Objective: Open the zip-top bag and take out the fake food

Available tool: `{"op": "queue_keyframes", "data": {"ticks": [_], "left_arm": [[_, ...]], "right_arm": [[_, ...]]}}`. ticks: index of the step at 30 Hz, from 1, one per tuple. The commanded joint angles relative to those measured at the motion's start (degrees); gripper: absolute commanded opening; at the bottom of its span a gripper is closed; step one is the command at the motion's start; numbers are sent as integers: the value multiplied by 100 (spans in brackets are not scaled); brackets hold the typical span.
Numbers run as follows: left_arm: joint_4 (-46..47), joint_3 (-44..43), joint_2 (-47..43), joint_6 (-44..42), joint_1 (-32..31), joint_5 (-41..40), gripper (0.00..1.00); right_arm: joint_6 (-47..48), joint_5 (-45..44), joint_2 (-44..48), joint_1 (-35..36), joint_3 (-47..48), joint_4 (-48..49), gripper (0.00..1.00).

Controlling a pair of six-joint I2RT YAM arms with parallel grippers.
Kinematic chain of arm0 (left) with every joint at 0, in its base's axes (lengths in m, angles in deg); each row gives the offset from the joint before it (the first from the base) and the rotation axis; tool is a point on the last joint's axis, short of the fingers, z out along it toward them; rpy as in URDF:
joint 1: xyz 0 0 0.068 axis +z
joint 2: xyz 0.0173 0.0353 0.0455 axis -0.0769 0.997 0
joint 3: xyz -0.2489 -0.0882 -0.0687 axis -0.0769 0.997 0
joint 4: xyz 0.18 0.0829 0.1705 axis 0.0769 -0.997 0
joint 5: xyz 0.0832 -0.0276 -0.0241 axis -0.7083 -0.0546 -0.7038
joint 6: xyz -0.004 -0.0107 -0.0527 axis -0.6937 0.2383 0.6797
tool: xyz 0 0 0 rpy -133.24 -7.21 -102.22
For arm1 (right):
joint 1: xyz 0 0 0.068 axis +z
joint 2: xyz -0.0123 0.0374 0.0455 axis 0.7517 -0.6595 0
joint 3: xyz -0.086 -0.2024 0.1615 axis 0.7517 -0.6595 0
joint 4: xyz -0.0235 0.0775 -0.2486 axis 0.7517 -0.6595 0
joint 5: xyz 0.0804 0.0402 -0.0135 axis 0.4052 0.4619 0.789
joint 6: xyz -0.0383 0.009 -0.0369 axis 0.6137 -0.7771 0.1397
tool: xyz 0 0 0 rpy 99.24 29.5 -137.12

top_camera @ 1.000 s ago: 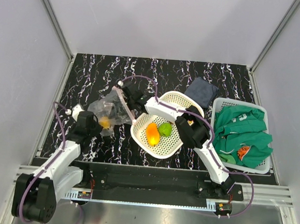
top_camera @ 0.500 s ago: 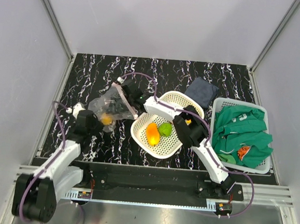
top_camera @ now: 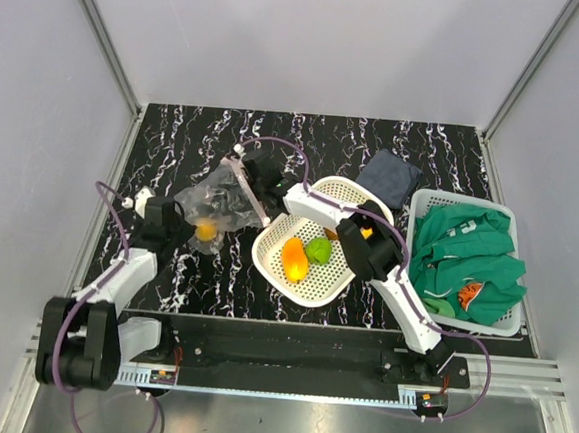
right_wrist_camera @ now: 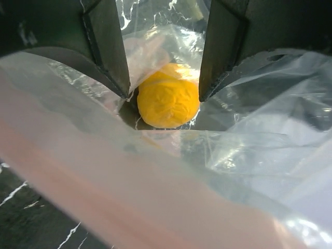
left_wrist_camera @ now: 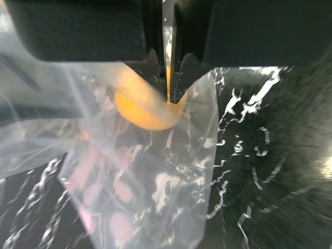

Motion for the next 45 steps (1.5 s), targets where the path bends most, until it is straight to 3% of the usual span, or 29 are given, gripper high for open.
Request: {"op": "queue_keyframes", "data": {"ticks": [1,10,15,18,22,25,26,28,29,32,34,37,45], "left_arm": [[1026,-35,644,75,31,669,5],[1614,-61,1515,-74,40,1012,2],[1458,-219,1743,-206,40,942,0],[1203,-193,1516,-267,40,767,0],[721,-183,534,-241,40,547,0],[359,-342,49,-162,40,670,13],[324,-386,-40,-144,40,879,29],[87,-456,-198,-127,40,881,42],[25,-465,-234,-66,40,828,54],[94,-421,-217,31,66,924,58],[375,-404,-77,40,75,1108,56],[753,-404,161,5,75,1574,56],[1545,-131,293,93,57,2226,61]], "right_arm": [[-81,277,-128,11,183,195,62],[16,365,-287,2,139,-7,56],[78,426,-603,-15,533,-77,65],[147,461,-630,-33,553,-315,68],[183,312,-95,-68,210,-298,77],[-36,443,178,-147,-10,-176,78],[-159,470,257,-156,-89,-114,79],[-256,444,442,-209,-335,0,84],[-344,444,504,-217,-405,53,85],[-677,540,653,-296,-713,403,85],[-888,767,689,-332,-941,755,77],[-1091,900,671,-358,-1030,983,73],[-1241,900,592,-376,-1004,986,47]]}}
